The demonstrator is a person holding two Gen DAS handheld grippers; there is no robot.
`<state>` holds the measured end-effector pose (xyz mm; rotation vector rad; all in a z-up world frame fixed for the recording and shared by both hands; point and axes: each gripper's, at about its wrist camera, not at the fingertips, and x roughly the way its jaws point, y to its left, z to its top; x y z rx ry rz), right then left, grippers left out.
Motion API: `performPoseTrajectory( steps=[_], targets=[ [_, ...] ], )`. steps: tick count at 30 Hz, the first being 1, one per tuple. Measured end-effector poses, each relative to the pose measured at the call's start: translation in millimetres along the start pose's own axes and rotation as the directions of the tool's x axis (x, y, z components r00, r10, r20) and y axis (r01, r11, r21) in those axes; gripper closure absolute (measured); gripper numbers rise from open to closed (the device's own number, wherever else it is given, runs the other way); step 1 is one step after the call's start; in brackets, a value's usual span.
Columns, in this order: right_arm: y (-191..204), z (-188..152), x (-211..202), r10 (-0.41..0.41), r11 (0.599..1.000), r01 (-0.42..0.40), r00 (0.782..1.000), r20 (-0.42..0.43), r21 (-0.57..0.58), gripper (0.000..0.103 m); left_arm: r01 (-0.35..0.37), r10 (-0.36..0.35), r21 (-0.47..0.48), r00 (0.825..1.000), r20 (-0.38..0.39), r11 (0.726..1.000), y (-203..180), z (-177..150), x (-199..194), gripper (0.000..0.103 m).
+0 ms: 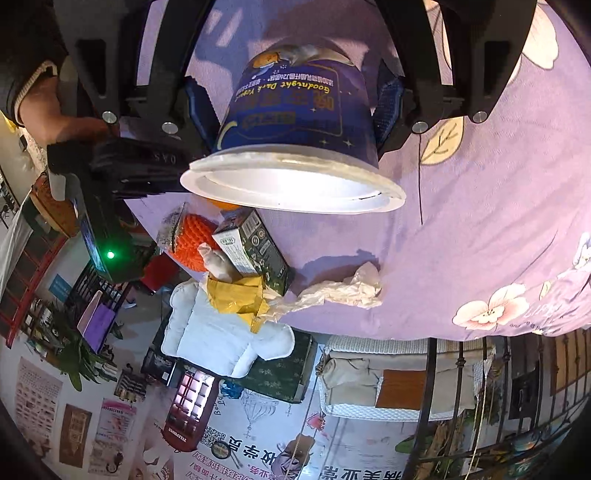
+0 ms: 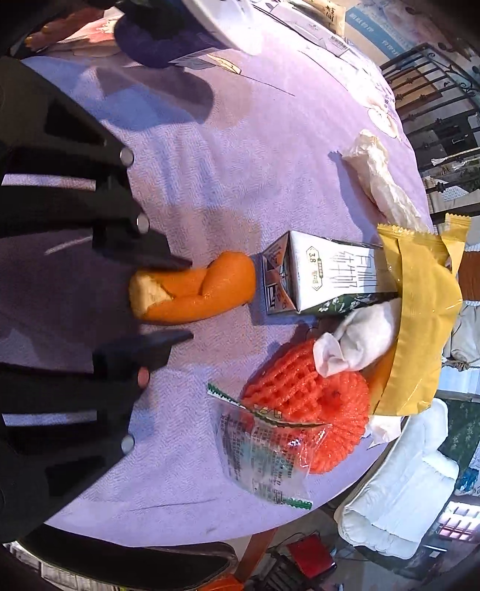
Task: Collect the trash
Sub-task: 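Carry the orange peel over the black bin and release it with the right gripper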
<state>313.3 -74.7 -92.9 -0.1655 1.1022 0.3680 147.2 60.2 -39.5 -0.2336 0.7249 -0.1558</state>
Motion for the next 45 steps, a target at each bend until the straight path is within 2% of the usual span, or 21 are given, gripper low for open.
performPoseTrajectory(
  steps=[4, 20, 24, 30, 33, 39, 45],
  targets=[
    [-1.6, -5.6, -7.1, 0.022, 0.999, -0.023, 0.999, 0.024, 0.029, 0.084, 0.013, -0.013, 0.0, 1.0, 0.015, 1.0, -5.7, -10.3, -6.9, 0.033],
    [-28.4, -75.5, -79.7, 0.015, 0.981, -0.058, 0.974, 0.226, 0.186, 0.086, 0.069, -0.073, 0.074, 0.996, 0.051, 0.995, -46.0, -21.5, -20.1, 0.033],
    [-47.6, -92.3, -94.7, -0.01, 0.969, -0.056, 0.964, 0.264, 0.24, 0.086, 0.105, -0.109, 0.097, 0.993, 0.04, 0.99, -61.9, -25.0, -17.4, 0.033],
    [-97.9, -120.7, -125.6, -0.115, 0.935, -0.004, 0.943, 0.313, 0.355, 0.086, 0.174, -0.176, 0.135, 0.984, -0.002, 0.975, -91.4, -28.9, -6.7, 0.033],
    [-128.2, -135.5, -135.9, -0.182, 0.912, 0.044, 0.934, 0.307, 0.407, 0.086, 0.217, -0.217, 0.15, 0.976, -0.022, 0.964, -107.4, -29.5, -0.8, 0.033],
    [-205.6, -156.2, -133.2, -0.311, 0.83, 0.149, 0.924, 0.224, 0.537, 0.086, 0.278, -0.272, 0.208, 0.961, -0.055, 0.938, -144.8, -28.9, 9.4, 0.033],
    [-265.3, -159.8, -102.2, -0.293, 0.763, 0.15, 0.948, 0.129, 0.628, 0.086, 0.311, -0.297, 0.268, 0.951, -0.09, 0.912, -173.9, -31.1, 19.3, 0.033]
  ],
)
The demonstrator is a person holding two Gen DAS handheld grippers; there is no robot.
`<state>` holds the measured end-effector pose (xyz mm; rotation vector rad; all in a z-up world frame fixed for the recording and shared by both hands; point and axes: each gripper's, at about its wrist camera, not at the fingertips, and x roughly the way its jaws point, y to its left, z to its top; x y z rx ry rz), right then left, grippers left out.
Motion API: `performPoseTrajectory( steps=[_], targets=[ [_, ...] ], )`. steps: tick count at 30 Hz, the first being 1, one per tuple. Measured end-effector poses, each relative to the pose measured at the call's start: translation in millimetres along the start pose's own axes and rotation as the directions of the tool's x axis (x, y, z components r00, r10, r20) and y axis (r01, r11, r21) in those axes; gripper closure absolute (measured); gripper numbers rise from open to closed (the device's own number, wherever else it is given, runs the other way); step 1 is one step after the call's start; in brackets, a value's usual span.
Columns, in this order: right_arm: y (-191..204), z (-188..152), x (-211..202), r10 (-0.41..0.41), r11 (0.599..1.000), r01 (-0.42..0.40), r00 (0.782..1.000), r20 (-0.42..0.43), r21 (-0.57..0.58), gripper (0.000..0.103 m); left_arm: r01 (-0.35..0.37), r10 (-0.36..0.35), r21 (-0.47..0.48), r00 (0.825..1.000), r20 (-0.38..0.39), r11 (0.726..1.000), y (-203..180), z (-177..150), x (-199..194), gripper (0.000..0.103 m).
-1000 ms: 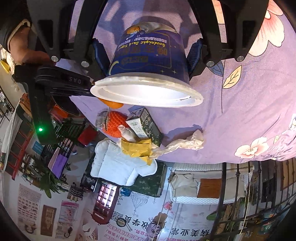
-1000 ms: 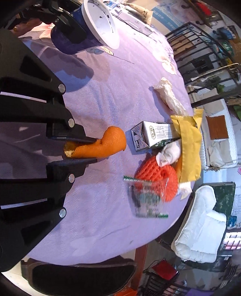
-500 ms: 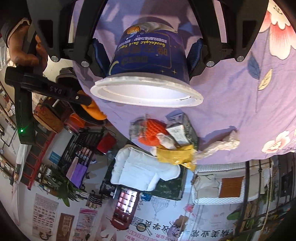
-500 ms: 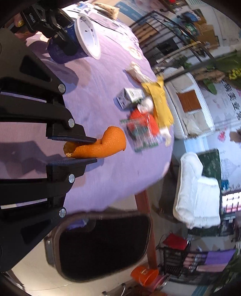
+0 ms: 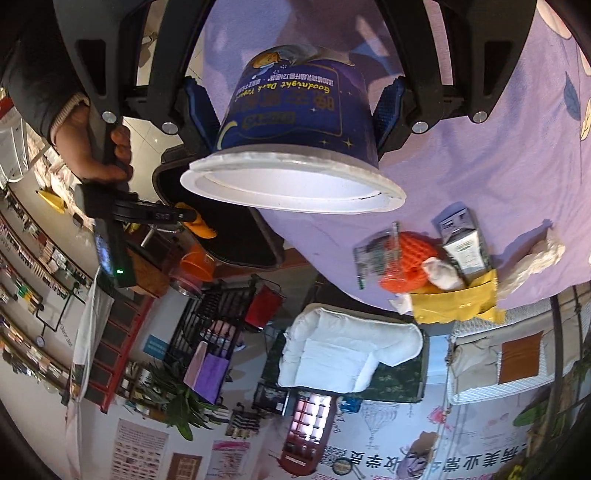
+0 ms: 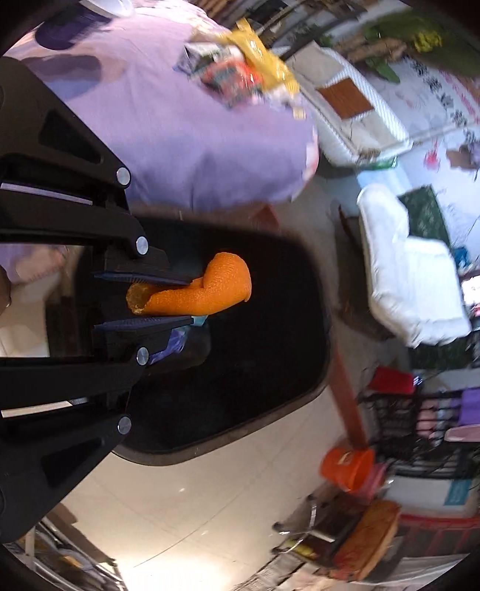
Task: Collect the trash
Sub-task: 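Carry the orange peel over the black bin and release it with the right gripper, then move the yogurt cup over the black bin and open the left gripper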
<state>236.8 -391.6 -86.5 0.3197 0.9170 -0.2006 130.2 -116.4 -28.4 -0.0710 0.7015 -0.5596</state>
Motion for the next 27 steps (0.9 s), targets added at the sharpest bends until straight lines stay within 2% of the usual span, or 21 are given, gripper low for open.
performPoseTrajectory(
  steps=[5, 11, 12, 14, 15, 16, 22, 27],
  targets=[
    [-22.1, 10.3, 36.0, 0.037, 0.995, -0.028, 0.996, -0.087, 0.101, 0.086, 0.011, -0.01, 0.048, 1.0, -0.017, 0.999, -16.5, 3.9, 11.0, 0.033],
    [-33.7, 16.4, 67.2, 0.053, 0.987, -0.023, 0.982, -0.183, 0.16, 0.086, 0.04, -0.037, 0.066, 0.998, -0.042, 0.997, -30.7, 6.8, 25.3, 0.032],
    [-34.4, 16.9, 68.8, 0.054, 0.986, -0.023, 0.982, -0.183, 0.166, 0.082, 0.047, -0.044, 0.065, 0.998, -0.047, 0.997, -32.7, 6.9, 27.9, 0.032],
    [-33.5, 18.8, 69.1, 0.047, 0.988, -0.019, 0.983, -0.178, 0.152, 0.07, 0.062, -0.058, 0.066, 0.997, -0.058, 0.996, -37.0, 8.6, 34.3, 0.032],
    [-33.2, 19.3, 66.7, 0.042, 0.989, -0.016, 0.984, -0.175, 0.148, 0.056, 0.067, -0.063, 0.07, 0.996, -0.063, 0.995, -39.2, 10.1, 37.8, 0.032],
    [-32.0, 18.5, 61.4, 0.043, 0.989, -0.021, 0.987, -0.156, 0.143, 0.046, 0.07, -0.065, 0.075, 0.996, -0.066, 0.995, -41.2, 11.3, 39.9, 0.032],
    [-28.7, 10.6, 25.8, 0.05, 0.993, -0.046, 0.998, -0.041, 0.107, 0.046, 0.094, -0.085, 0.105, 0.993, -0.085, 0.99, -54.8, 20.4, 59.2, 0.032],
    [-31.8, -3.9, -11.8, 0.009, 0.996, -0.015, 0.998, 0.067, 0.084, 0.046, 0.109, -0.096, 0.124, 0.99, -0.105, 0.986, -67.0, 29.7, 79.9, 0.032]
  ],
)
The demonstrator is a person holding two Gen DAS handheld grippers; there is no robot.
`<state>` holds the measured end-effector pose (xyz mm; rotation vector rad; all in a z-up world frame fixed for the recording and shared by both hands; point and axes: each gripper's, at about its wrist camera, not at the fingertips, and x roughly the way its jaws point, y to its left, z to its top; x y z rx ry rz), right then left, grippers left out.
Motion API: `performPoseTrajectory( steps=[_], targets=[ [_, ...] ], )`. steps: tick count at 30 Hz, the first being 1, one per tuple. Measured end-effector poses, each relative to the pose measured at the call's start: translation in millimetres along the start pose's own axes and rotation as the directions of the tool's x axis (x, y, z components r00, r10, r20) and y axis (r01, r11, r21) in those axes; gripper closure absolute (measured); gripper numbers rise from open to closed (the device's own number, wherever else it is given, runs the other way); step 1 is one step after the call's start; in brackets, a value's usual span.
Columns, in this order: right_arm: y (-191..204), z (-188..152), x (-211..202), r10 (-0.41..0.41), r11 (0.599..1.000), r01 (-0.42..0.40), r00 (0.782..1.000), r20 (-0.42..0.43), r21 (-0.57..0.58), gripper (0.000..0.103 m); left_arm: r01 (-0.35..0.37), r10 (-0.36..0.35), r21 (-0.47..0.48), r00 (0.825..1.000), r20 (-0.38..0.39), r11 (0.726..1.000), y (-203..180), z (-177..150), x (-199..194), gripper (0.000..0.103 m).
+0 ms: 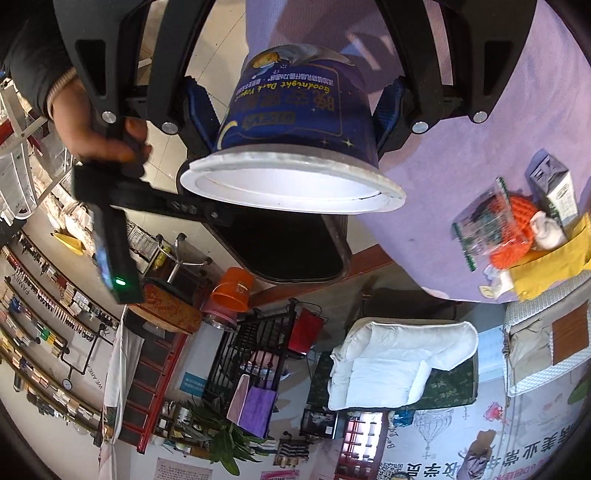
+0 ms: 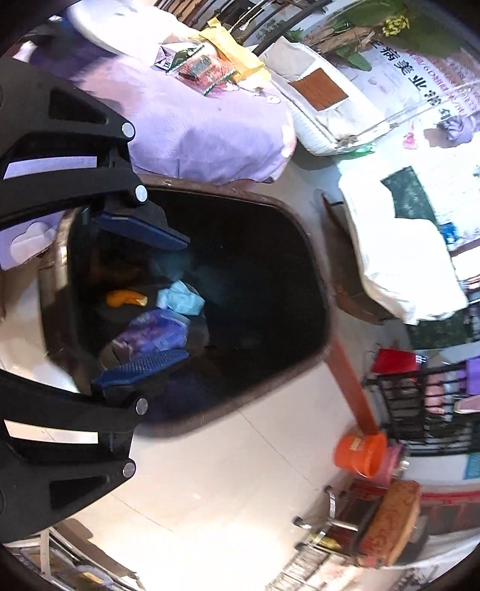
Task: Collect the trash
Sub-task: 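Move the yogurt cup over the black bin and open the left gripper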
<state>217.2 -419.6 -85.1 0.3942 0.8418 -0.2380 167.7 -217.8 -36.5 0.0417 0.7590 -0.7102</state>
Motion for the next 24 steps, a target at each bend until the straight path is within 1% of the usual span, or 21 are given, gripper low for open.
performPoseTrajectory(
  steps=[3, 6, 10, 12, 18, 24],
  targets=[
    [-9.7, -11.1, -19.0, -0.031, 1.0, 0.03, 0.998, 0.05, 0.006, 0.045, 0.014, -0.014, 0.004, 1.0, -0.014, 1.0, -6.0, 7.8, 12.9, 0.032],
    [-24.8, -22.1, -32.0, -0.063, 0.998, 0.061, 0.995, 0.073, 0.036, 0.045, 0.019, -0.018, 0.023, 1.0, -0.023, 1.0, -11.9, 16.0, 26.9, 0.032],
    [-43.0, -36.0, -39.6, -0.069, 0.995, 0.064, 0.996, 0.055, 0.081, 0.045, 0.028, -0.027, 0.016, 0.998, -0.051, 0.999, -13.9, 25.8, 45.9, 0.032],
    [-46.1, -42.9, -40.9, -0.073, 0.994, 0.069, 0.996, 0.044, 0.085, 0.045, 0.03, -0.03, 0.011, 0.998, -0.064, 0.999, -15.1, 30.0, 54.6, 0.032],
    [-52.0, -56.9, -50.5, -0.082, 0.993, 0.077, 0.995, 0.052, 0.088, 0.045, 0.037, -0.037, 0.002, 0.993, -0.108, 0.999, -19.2, 38.2, 79.4, 0.032],
    [-56.9, -63.6, -61.5, -0.091, 0.991, 0.084, 0.993, 0.07, 0.101, 0.045, 0.042, -0.043, -0.009, 0.985, -0.17, 0.999, -24.2, 44.8, 110.9, 0.032]
  ],
)
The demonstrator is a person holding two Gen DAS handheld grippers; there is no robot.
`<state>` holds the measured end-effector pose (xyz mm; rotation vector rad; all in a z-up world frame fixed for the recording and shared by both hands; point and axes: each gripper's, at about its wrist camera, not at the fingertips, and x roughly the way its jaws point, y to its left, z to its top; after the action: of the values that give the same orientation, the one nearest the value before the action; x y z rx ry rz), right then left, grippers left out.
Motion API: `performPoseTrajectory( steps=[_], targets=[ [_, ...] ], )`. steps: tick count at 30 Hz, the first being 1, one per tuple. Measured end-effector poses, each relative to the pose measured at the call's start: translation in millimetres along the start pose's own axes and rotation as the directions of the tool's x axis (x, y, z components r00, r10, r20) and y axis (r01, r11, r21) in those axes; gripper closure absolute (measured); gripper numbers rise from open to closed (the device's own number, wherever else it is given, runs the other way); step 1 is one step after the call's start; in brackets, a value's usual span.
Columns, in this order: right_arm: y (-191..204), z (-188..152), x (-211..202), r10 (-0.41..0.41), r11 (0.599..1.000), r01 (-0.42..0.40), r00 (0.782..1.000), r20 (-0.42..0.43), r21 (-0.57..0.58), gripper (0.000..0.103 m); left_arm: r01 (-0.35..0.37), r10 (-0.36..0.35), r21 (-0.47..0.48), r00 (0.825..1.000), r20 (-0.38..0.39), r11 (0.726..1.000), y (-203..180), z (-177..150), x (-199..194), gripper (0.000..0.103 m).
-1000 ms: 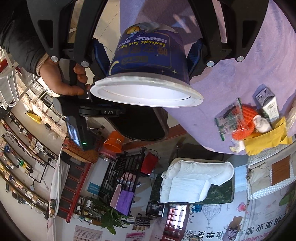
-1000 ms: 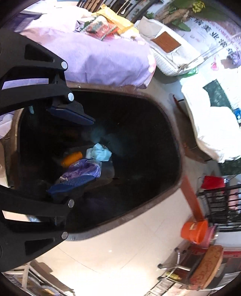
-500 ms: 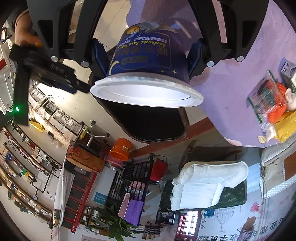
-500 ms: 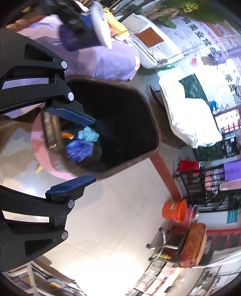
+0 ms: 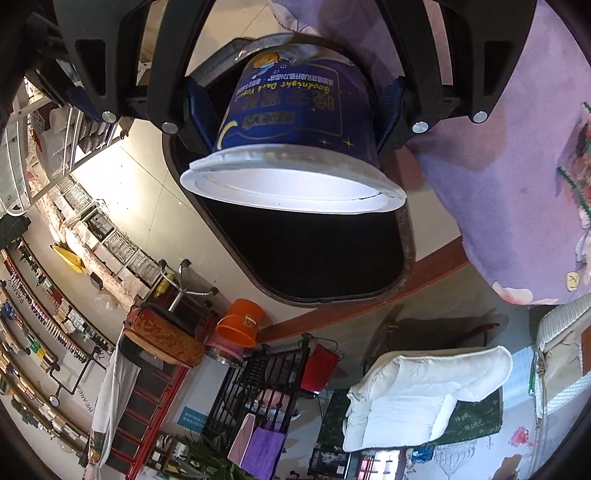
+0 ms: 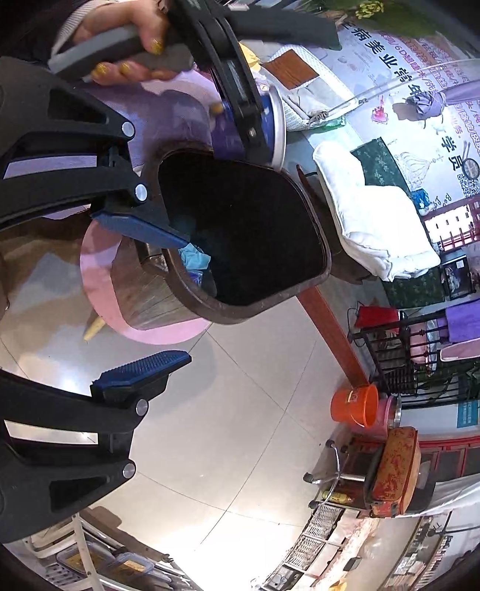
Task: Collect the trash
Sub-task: 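Move the yogurt cup over the black bin and open the left gripper, then return both tools from the bin to the table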
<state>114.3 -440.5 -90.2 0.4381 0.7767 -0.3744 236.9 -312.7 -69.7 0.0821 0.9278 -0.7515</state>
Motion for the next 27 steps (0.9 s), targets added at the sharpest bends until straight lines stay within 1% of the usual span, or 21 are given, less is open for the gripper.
performPoseTrajectory(
  steps=[4, 6, 7, 8, 11, 13, 19, 24, 27],
  targets=[
    [-3.0, -2.8, -3.5, -0.001, 1.0, 0.001, 1.0, -0.001, 0.0, 0.045, -0.008, 0.008, 0.004, 0.999, -0.039, 1.0, -2.6, 6.1, 16.3, 0.032],
    [-6.3, -4.4, -5.8, -0.002, 1.0, 0.002, 1.0, 0.001, 0.007, 0.042, -0.002, 0.002, -0.004, 0.998, -0.068, 1.0, -3.1, 8.5, 24.0, 0.025],
    [-6.7, -4.2, -6.3, -0.002, 1.0, 0.002, 1.0, 0.0, 0.008, 0.039, 0.001, -0.002, -0.008, 0.997, -0.083, 1.0, -3.9, 9.3, 26.9, 0.017],
    [-6.6, -4.8, -6.3, -0.003, 1.0, 0.003, 1.0, -0.002, 0.008, 0.039, 0.003, -0.004, -0.013, 0.996, -0.092, 1.0, -3.6, 9.6, 28.6, 0.014],
    [-9.4, -4.1, -7.6, -0.008, 1.0, 0.008, 1.0, 0.002, 0.009, 0.038, 0.011, -0.012, -0.009, 0.996, -0.094, 1.0, -3.1, 6.7, 25.6, 0.013],
    [-10.0, -4.1, -7.8, -0.009, 1.0, 0.009, 1.0, 0.004, 0.012, 0.037, 0.016, -0.016, -0.004, 0.996, -0.083, 1.0, -2.9, 5.6, 20.4, 0.012],
    [-9.1, -4.1, -6.7, -0.006, 1.0, 0.006, 1.0, 0.006, 0.013, 0.036, 0.028, -0.029, -0.02, 0.999, -0.031, 0.999, 0.9, 4.8, 2.1, 0.011],
    [-6.2, -2.0, -6.3, -0.004, 1.0, 0.004, 1.0, 0.008, 0.006, 0.035, 0.014, -0.014, -0.011, 1.0, 0.021, 1.0, 1.2, 0.7, -21.3, 0.01],
    [-1.1, -1.6, -5.8, 0.009, 1.0, -0.009, 1.0, 0.01, 0.002, 0.035, -0.015, 0.016, -0.009, 0.998, 0.064, 1.0, 4.7, -8.2, -39.0, 0.01]
  ],
)
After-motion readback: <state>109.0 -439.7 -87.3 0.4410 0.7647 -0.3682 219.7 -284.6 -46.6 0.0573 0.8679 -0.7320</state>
